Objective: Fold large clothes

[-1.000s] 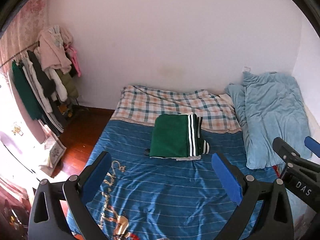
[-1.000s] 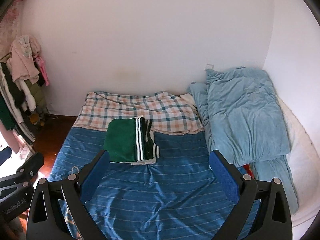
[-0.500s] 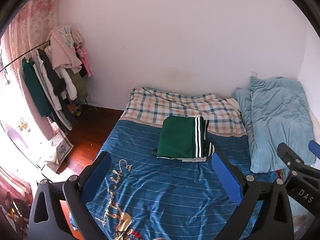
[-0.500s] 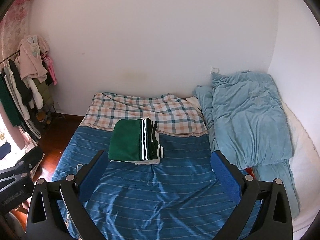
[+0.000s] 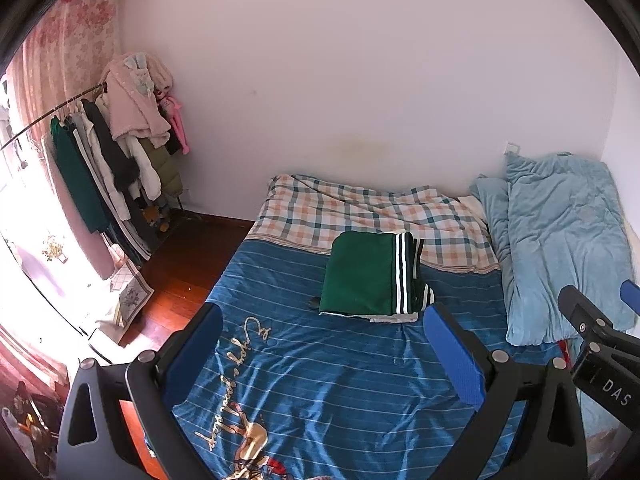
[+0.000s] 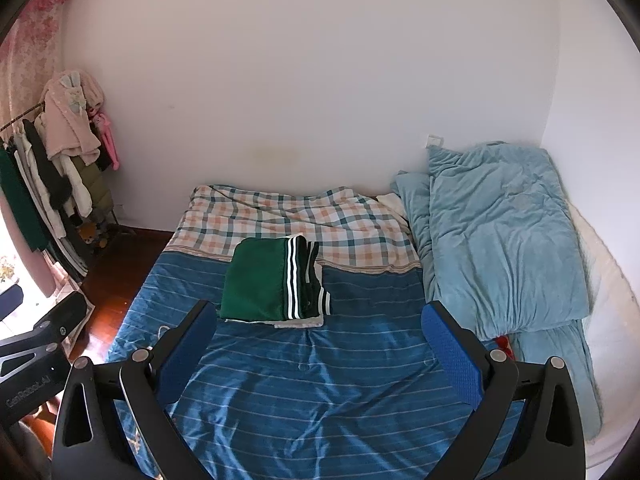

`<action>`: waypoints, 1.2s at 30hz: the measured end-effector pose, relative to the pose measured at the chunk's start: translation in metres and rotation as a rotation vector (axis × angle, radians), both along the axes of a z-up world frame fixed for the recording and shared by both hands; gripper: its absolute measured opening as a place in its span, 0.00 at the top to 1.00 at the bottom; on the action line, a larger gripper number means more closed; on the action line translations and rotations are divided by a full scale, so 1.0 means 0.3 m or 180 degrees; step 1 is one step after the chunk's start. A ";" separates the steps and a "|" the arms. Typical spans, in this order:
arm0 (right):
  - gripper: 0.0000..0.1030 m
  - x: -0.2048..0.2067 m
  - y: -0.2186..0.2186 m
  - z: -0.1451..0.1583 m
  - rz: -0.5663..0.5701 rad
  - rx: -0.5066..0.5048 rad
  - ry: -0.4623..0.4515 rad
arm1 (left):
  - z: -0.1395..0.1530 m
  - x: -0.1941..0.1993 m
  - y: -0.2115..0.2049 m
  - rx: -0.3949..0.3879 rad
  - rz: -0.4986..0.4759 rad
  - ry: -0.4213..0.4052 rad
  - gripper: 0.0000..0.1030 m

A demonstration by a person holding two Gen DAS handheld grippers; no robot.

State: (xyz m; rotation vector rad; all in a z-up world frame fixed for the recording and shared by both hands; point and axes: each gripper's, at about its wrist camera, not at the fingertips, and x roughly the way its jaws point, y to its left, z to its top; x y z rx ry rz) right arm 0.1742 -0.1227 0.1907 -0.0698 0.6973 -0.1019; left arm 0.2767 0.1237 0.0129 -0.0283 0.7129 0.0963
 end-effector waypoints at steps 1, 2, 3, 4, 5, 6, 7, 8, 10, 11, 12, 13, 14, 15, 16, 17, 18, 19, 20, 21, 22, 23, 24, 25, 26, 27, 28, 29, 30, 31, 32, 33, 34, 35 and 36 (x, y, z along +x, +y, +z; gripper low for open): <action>0.00 -0.001 0.000 -0.001 -0.0002 -0.0004 -0.0002 | 0.001 0.001 -0.004 0.0005 -0.0007 -0.0003 0.01; 0.00 -0.001 0.000 -0.001 -0.0004 -0.0003 -0.0004 | 0.004 -0.001 -0.006 0.0008 -0.0013 -0.0008 0.01; 0.00 0.001 -0.001 -0.001 -0.0005 -0.0002 -0.0002 | 0.006 -0.002 -0.008 0.0014 -0.0014 -0.0012 0.01; 0.00 0.003 -0.001 -0.002 -0.0003 -0.0001 -0.0001 | 0.008 -0.004 -0.008 0.0016 -0.0019 -0.0014 0.01; 0.00 0.003 -0.002 -0.002 -0.0001 0.0004 -0.0003 | 0.009 -0.004 -0.009 0.0019 -0.0022 -0.0018 0.01; 0.00 0.006 -0.002 -0.002 0.0001 -0.0001 -0.0003 | 0.012 -0.004 -0.010 0.0024 -0.0018 -0.0025 0.01; 0.00 0.009 -0.003 0.000 0.0000 0.0000 -0.0005 | 0.015 -0.004 -0.008 0.0027 -0.0020 -0.0031 0.01; 0.00 0.007 -0.003 0.001 -0.0003 0.0000 -0.0010 | 0.017 -0.005 -0.008 0.0026 -0.0025 -0.0035 0.01; 0.00 0.005 -0.003 0.002 -0.0023 0.0006 -0.0026 | 0.017 -0.007 -0.004 0.0026 -0.0035 -0.0040 0.01; 0.00 0.005 0.000 0.001 -0.0027 0.0005 -0.0024 | 0.020 -0.009 -0.004 0.0031 -0.0037 -0.0046 0.01; 0.00 -0.004 0.000 -0.001 -0.0037 0.0010 -0.0023 | 0.021 -0.008 -0.004 0.0031 -0.0039 -0.0050 0.01; 0.00 -0.006 0.000 -0.002 -0.0045 0.0009 -0.0024 | 0.020 -0.007 -0.005 0.0033 -0.0037 -0.0049 0.01; 0.00 -0.009 0.001 -0.001 -0.0053 0.0012 -0.0031 | 0.021 -0.006 -0.004 0.0037 -0.0042 -0.0050 0.01; 0.00 -0.009 0.000 -0.001 -0.0049 0.0009 -0.0026 | 0.022 -0.005 -0.003 0.0039 -0.0050 -0.0049 0.01; 0.00 -0.009 0.001 -0.001 -0.0051 0.0010 -0.0021 | 0.022 -0.006 -0.003 0.0039 -0.0048 -0.0048 0.01; 0.00 -0.016 0.000 -0.002 -0.0061 0.0015 -0.0026 | 0.022 -0.006 -0.004 0.0046 -0.0049 -0.0048 0.01; 0.00 -0.014 0.000 -0.001 -0.0057 0.0010 -0.0027 | 0.021 -0.006 -0.007 0.0037 -0.0048 -0.0047 0.01; 0.00 -0.014 0.001 -0.001 -0.0060 0.0007 -0.0029 | 0.023 -0.005 -0.006 0.0033 -0.0059 -0.0043 0.01; 0.00 -0.015 0.001 -0.001 -0.0069 0.0006 -0.0033 | 0.023 -0.006 -0.006 0.0035 -0.0052 -0.0044 0.01; 0.00 -0.024 0.000 -0.005 -0.0083 0.0015 -0.0032 | 0.024 -0.006 -0.006 0.0040 -0.0066 -0.0045 0.01; 0.00 -0.023 0.000 -0.006 -0.0082 0.0020 -0.0028 | 0.024 -0.006 -0.006 0.0034 -0.0071 -0.0046 0.01; 0.00 -0.022 0.000 -0.006 -0.0082 0.0019 -0.0028 | 0.027 -0.006 -0.004 0.0036 -0.0078 -0.0049 0.01; 0.00 -0.027 -0.002 -0.007 -0.0089 0.0017 -0.0030 | 0.029 -0.006 -0.002 0.0042 -0.0081 -0.0052 0.01; 0.00 -0.029 -0.002 -0.008 -0.0094 0.0021 -0.0029 | 0.026 -0.006 -0.005 0.0038 -0.0079 -0.0049 0.01; 0.00 -0.033 -0.003 -0.010 -0.0100 0.0022 -0.0030 | 0.027 -0.007 -0.004 0.0036 -0.0075 -0.0050 0.01; 0.00 -0.034 -0.003 -0.009 -0.0101 0.0012 -0.0032 | 0.028 -0.007 -0.003 0.0034 -0.0070 -0.0051 0.01; 0.00 -0.038 -0.003 -0.011 -0.0104 0.0012 -0.0032 | 0.029 -0.007 -0.005 0.0033 -0.0075 -0.0051 0.01; 0.00 -0.043 -0.003 -0.013 -0.0107 0.0020 -0.0035 | 0.027 -0.007 -0.005 0.0039 -0.0082 -0.0051 0.01; 0.00 -0.042 -0.003 -0.012 -0.0110 0.0011 -0.0038 | 0.026 -0.006 -0.006 0.0044 -0.0075 -0.0051 0.01; 0.00 -0.041 -0.001 -0.012 -0.0112 0.0002 -0.0040 | 0.029 -0.005 -0.006 0.0048 -0.0084 -0.0051 0.01; 0.00 -0.053 -0.002 -0.016 -0.0124 0.0006 -0.0040 | 0.031 -0.004 -0.003 0.0044 -0.0085 -0.0051 0.01; 0.00 -0.054 -0.002 -0.017 -0.0125 0.0010 -0.0039 | 0.030 -0.004 -0.004 0.0049 -0.0086 -0.0049 0.01; 0.00 -0.054 -0.001 -0.018 -0.0128 0.0010 -0.0038 | 0.028 -0.006 -0.006 0.0052 -0.0085 -0.0049 0.01; 0.00 -0.057 -0.001 -0.017 -0.0129 0.0010 -0.0039 | 0.032 -0.005 -0.004 0.0051 -0.0091 -0.0048 0.01; 0.00 -0.057 -0.001 -0.018 -0.0127 0.0011 -0.0035 | 0.035 -0.004 -0.001 0.0047 -0.0085 -0.0048 0.01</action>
